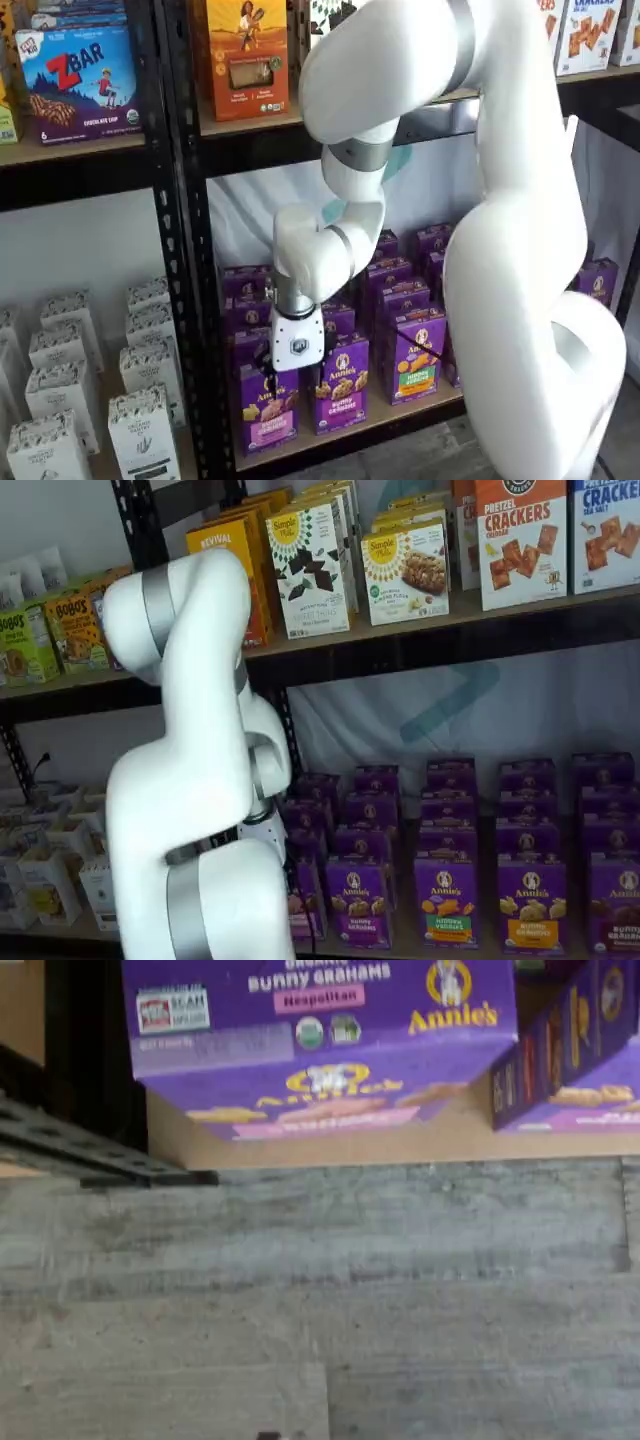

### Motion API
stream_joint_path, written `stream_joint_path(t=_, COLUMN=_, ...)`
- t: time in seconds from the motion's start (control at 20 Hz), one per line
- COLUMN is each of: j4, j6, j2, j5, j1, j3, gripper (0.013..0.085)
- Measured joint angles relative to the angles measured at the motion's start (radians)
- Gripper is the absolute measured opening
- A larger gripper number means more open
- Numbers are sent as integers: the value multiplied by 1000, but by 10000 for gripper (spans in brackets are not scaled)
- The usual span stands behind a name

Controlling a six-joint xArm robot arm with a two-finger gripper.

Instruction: Pick up the purple box with a pink patch in the middle, on the bottom shelf, the first box from the left

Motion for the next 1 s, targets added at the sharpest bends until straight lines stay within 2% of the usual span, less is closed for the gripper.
stream_joint_path(t=0.2, j4=-65, j6=48, j2=55, j5=4, j1=-14, j3=-74, gripper=850)
stream_joint_path(t=0.45, j4=-106, j6=70, j2=115, j5=27, j1=-30, j3=-172, gripper=850)
stream_joint_path(t=0.75, j4=-122, j6=65, j2=160, j5=47, j1=-48, j3=-261, gripper=850)
stream_joint_path(t=1.0, j4=-96, j6=26, j2=184, j5=74, j1=-61, j3=-322, gripper=850)
